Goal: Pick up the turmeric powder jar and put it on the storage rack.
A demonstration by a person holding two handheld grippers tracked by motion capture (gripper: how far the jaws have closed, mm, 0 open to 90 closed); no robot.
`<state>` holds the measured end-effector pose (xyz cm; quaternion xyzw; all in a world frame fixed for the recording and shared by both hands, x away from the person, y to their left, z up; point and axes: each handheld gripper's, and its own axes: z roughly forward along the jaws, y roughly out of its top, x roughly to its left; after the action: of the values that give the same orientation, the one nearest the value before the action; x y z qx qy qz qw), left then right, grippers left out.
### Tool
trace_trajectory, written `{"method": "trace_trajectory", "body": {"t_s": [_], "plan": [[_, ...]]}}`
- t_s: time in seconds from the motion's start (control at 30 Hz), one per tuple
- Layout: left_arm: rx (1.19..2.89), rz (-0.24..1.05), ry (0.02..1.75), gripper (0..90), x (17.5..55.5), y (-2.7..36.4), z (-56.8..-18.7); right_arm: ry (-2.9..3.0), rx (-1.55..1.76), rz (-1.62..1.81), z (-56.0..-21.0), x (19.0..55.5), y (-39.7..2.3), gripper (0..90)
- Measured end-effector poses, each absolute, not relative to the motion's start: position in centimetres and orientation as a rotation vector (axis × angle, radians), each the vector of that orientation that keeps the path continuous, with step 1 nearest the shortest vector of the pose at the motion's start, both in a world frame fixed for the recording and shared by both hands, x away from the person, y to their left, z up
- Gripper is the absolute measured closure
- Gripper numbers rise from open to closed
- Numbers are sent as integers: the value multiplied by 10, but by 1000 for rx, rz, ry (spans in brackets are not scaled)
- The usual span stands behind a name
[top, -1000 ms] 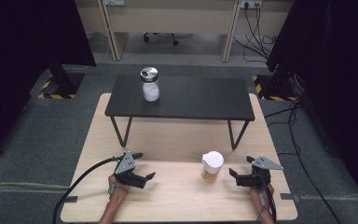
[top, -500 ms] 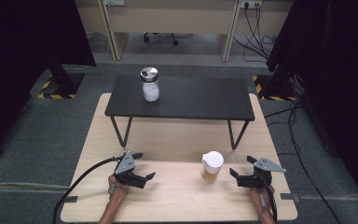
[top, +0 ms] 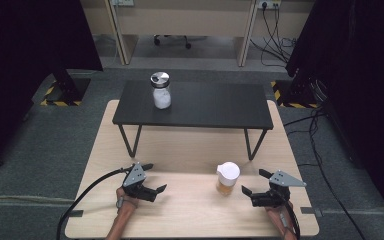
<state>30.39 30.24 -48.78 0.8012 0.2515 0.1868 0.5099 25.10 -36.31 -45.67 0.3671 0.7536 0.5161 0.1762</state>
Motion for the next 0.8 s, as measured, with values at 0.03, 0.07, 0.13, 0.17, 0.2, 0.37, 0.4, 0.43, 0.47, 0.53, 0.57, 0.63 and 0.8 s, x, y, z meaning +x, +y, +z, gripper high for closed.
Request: {"method": "trace_trajectory", "body": {"t_s": [0.03, 0.07, 0.13, 0.17, 0.2, 0.37, 0.4, 0.43, 0.47, 0.53, 0.57, 0.63, 0.8], "plan": [[1929, 450, 606, 42, 304, 302, -488, 2144, 1038, 1460, -455, 251, -362, 7], [1929, 450, 605, 42, 304, 302, -488, 2149, 1037, 1460, -455, 250, -362, 7], [1930, 448, 607, 42, 304, 302, -488, 2148, 1038, 1460, -453, 248, -359, 7], [1930, 448, 607, 42, 304, 302, -488, 2146, 1047, 1460, -452, 248, -358, 8], [1929, 448, 606, 42, 304, 303, -488, 2145, 1058, 1461, -450, 247, -356, 9], [1929, 449, 603, 42, 304, 303, -488, 2132, 1059, 1511, -446, 245, -349, 12], [1929, 450, 603, 42, 304, 303, -488, 2127, 1057, 1515, -446, 243, -347, 13], [1929, 449, 603, 42, 304, 303, -488, 2123, 1065, 1523, -445, 243, -344, 17], [1929, 448, 604, 42, 304, 303, -488, 2128, 1068, 1522, -444, 243, -341, 22], [1929, 449, 603, 42, 304, 303, -488, 2143, 1028, 1515, -442, 241, -336, 26], [1929, 449, 602, 42, 304, 303, -488, 2147, 1021, 1515, -441, 242, -335, 26], [1929, 449, 602, 42, 304, 303, -488, 2153, 1004, 1514, -440, 241, -332, 27], [1929, 449, 600, 42, 304, 303, -488, 2163, 957, 1502, -437, 244, -327, 27]]}}
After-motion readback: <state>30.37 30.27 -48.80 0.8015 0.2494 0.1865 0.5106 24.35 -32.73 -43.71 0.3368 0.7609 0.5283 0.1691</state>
